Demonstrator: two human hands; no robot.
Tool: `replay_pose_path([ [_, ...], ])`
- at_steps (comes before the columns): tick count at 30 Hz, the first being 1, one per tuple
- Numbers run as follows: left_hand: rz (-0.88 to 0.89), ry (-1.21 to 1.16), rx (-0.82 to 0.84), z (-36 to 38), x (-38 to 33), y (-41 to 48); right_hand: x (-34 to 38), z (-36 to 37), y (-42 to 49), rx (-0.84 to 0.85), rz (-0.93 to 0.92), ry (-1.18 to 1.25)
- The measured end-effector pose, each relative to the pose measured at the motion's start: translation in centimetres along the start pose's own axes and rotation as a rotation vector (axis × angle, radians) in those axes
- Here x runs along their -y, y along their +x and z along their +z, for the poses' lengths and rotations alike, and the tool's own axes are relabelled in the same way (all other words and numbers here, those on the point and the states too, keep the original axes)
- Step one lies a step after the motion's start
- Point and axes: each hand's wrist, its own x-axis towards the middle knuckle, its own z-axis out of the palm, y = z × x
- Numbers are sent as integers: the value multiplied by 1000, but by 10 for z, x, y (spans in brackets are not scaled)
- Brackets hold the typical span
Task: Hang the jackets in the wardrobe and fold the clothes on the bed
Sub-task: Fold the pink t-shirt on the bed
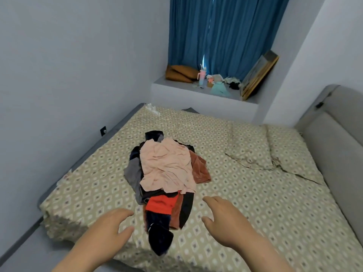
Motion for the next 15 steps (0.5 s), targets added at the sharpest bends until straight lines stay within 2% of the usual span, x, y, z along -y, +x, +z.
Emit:
replay_pose_path([
  [7, -22, -40, 68, 15, -11, 133, -64, 6, 105, 32, 63, 57],
  [15, -180, -290, 128, 35, 12, 249, -83, 32, 229, 159, 85, 155],
])
